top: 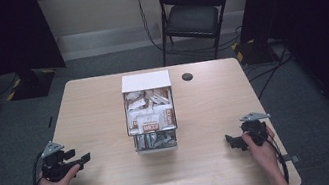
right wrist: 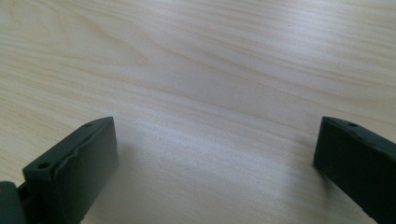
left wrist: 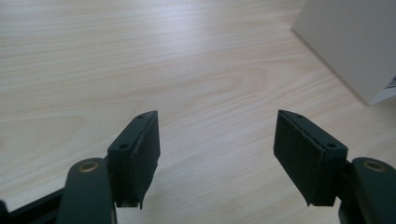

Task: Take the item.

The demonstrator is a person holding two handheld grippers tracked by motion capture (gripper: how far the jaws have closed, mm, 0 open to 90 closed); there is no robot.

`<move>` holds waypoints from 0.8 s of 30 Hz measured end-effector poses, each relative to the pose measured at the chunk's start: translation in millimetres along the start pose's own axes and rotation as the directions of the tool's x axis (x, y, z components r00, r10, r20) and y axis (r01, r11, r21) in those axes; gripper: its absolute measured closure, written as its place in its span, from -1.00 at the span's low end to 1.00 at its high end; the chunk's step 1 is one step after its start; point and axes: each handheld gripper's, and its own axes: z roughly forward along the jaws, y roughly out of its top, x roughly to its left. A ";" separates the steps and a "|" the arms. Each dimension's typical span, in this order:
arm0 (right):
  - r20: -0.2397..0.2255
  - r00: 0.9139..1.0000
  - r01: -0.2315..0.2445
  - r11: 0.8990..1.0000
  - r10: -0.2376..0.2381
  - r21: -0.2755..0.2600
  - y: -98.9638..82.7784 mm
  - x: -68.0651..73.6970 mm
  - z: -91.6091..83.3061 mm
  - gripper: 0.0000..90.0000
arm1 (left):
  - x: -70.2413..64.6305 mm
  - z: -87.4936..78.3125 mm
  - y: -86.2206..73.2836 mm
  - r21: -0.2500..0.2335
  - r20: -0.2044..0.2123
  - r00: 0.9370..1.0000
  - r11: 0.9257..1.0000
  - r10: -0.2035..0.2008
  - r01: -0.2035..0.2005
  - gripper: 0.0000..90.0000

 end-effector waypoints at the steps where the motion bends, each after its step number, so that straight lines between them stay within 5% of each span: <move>1: 0.000 1.000 0.000 1.000 0.000 0.000 0.0 0.0 0.0 -1.00 | -1.0 -1.4 1.7 -0.006 0.006 1.000 1.000 0.005 -0.005 -0.23; 3: 0.000 1.000 0.000 1.000 0.000 0.000 0.0 0.0 0.0 -1.00 | -2.2 -4.1 6.1 -0.032 0.022 0.999 0.999 0.032 -0.032 -0.17; 12: 0.000 1.000 0.000 1.000 0.000 0.000 0.0 0.0 0.0 -1.00 | -9.6 -8.1 15.4 -0.054 0.113 0.993 0.998 0.019 -0.013 -0.08; 18: 0.000 1.000 0.000 1.000 0.000 0.000 0.0 0.0 0.0 -1.00 | -18.9 -10.5 24.4 -0.073 0.177 0.982 0.996 0.060 -0.048 -0.05; 19: 0.000 1.000 0.000 1.000 0.000 0.000 0.0 -0.1 0.0 -1.00 | -21.9 -11.6 30.3 -0.074 0.194 0.976 0.993 0.101 -0.088 -0.07; 20: 0.000 1.000 0.000 1.000 0.000 0.000 0.0 -0.1 0.0 -1.00 | -21.9 -11.6 30.3 -0.074 0.194 0.976 0.993 0.101 -0.088 -0.09; 21: -0.001 1.000 0.000 1.000 0.000 0.000 0.1 -0.1 0.1 -1.00 | -24.8 -13.3 35.0 -0.088 0.227 0.965 0.989 0.134 -0.116 -0.10; 24: -0.001 1.000 0.000 1.000 0.000 0.000 0.1 -0.1 0.1 -1.00 | -28.2 -15.2 38.4 -0.095 0.218 0.964 0.987 0.150 -0.132 -0.10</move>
